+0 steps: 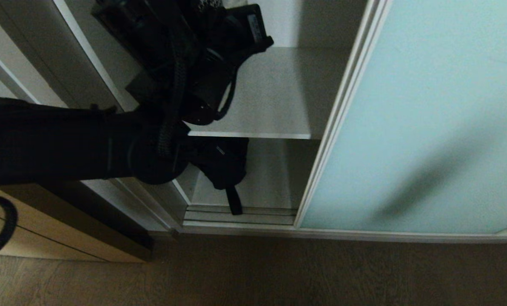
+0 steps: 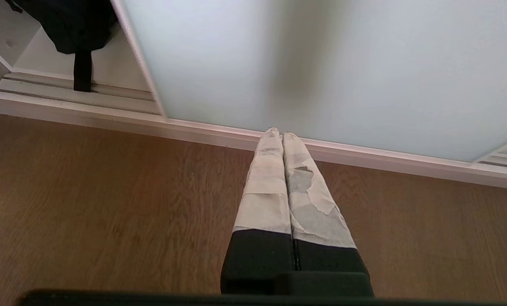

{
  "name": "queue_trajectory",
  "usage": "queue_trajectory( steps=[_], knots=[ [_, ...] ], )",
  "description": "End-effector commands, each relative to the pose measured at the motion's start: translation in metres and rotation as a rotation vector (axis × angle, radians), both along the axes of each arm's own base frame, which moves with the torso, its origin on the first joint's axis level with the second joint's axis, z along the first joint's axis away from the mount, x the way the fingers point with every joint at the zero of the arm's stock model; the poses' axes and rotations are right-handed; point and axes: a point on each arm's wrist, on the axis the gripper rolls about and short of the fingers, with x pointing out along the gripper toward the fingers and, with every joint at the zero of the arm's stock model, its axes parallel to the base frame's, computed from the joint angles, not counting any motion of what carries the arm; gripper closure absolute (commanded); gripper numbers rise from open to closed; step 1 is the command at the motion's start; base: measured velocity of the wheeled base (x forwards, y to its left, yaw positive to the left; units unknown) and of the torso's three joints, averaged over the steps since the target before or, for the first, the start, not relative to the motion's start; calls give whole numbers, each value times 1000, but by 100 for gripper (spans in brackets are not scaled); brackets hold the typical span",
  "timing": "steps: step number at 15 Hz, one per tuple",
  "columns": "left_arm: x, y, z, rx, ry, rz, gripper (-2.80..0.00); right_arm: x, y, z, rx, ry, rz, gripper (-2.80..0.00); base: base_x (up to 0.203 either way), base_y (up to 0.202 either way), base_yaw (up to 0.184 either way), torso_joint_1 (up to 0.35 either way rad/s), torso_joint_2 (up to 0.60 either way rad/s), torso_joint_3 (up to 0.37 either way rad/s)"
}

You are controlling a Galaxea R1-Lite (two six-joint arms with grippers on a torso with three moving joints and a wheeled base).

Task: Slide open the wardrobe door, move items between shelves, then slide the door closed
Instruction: Open the door

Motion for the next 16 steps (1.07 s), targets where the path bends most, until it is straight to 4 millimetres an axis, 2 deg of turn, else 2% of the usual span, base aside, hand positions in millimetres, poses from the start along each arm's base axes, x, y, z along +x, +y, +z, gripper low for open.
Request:
queue_trajectory(
  steps=[1,3,5,7,9,11,13,15,16],
  knots=[
    [-34,51,31,-36,-46,97,0,0,0,0,-1,0,1,0,0,0,0,0,0,0],
    [-54,93,15,21,18,215,0,0,0,0,-1,0,1,0,0,0,0,0,0,0],
    [-84,132,-10,73,86,313,0,0,0,0,-1,0,1,0,0,0,0,0,0,0],
    [-132,169,-38,92,130,401,0,0,0,0,-1,1,1,0,0,0,0,0,0,0],
    [-178,196,-70,93,160,490,0,0,0,0,-1,0,1,0,0,0,0,0,0,0],
    [-215,214,-98,82,172,582,0,0,0,0,-1,1,1,0,0,0,0,0,0,0],
    [-248,224,-126,68,168,655,0,0,0,0,-1,0,1,0,0,0,0,0,0,0],
    [-270,228,-164,72,197,685,0,0,0,0,-1,0,1,0,0,0,0,0,0,0],
    [-279,229,-176,57,201,687,0,0,0,0,-1,0,0,0,0,0,0,0,0,0]
  ],
)
